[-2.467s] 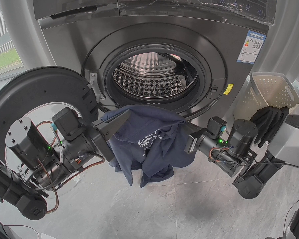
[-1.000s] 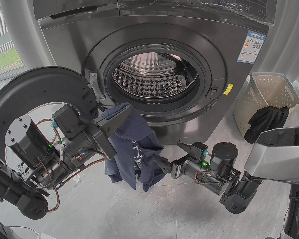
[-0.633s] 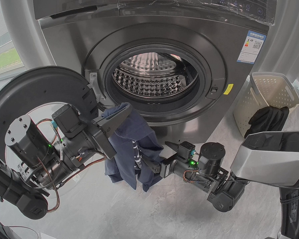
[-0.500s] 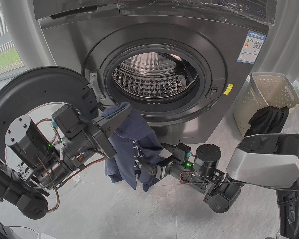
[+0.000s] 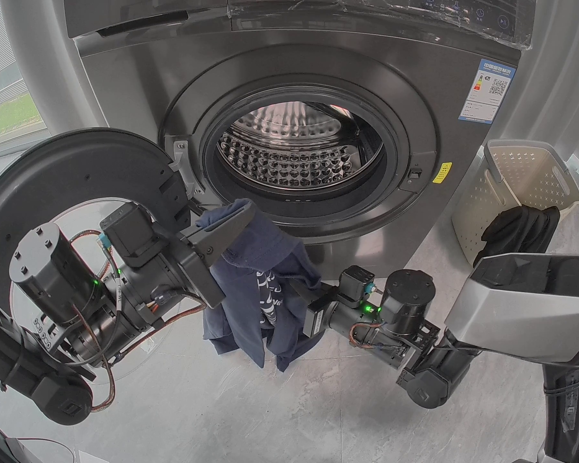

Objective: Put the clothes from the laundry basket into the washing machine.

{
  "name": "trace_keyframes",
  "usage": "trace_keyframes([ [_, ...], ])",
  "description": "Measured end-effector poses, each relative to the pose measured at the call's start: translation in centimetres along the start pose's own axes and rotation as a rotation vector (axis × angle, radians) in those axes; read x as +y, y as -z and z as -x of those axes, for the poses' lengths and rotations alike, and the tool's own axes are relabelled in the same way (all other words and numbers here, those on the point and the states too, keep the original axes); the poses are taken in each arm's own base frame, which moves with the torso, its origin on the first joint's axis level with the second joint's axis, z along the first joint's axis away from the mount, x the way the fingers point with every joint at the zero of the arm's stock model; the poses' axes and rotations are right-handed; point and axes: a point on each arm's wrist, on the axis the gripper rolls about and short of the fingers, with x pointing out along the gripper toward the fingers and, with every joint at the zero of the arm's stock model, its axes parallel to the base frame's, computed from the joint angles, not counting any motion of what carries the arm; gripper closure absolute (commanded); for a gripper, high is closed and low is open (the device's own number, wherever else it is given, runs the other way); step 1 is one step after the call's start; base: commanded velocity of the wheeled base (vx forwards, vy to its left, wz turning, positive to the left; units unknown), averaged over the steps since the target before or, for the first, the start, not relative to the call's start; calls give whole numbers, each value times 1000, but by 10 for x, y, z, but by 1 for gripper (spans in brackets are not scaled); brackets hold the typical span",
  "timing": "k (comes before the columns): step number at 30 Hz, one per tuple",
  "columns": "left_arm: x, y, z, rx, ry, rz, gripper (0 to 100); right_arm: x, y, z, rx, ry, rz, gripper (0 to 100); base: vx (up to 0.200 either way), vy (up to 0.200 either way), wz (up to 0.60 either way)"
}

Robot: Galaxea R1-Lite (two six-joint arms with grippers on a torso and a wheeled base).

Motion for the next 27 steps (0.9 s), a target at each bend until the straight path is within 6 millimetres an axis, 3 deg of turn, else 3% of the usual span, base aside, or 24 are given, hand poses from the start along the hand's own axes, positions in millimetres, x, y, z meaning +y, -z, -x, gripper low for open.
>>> trace_keyframes([
  [4, 2, 0, 1, -1, -9, -2, 100, -1, -14, 12, -7, 10, 1, 100, 0, 0, 0],
  [11, 7, -4, 1, -14, -21, -4, 100, -9, -56, 34, -86, 68, 4, 100, 0, 0, 0],
  [18, 9, -11, 0, -40, -25, 5, 100, -24, -97, 67, -167, 148, 18, 100, 0, 0, 0],
  [27, 6, -17, 2, -59, -14, -14, 100, -22, -147, 107, -299, 179, 42, 100, 0, 0, 0],
])
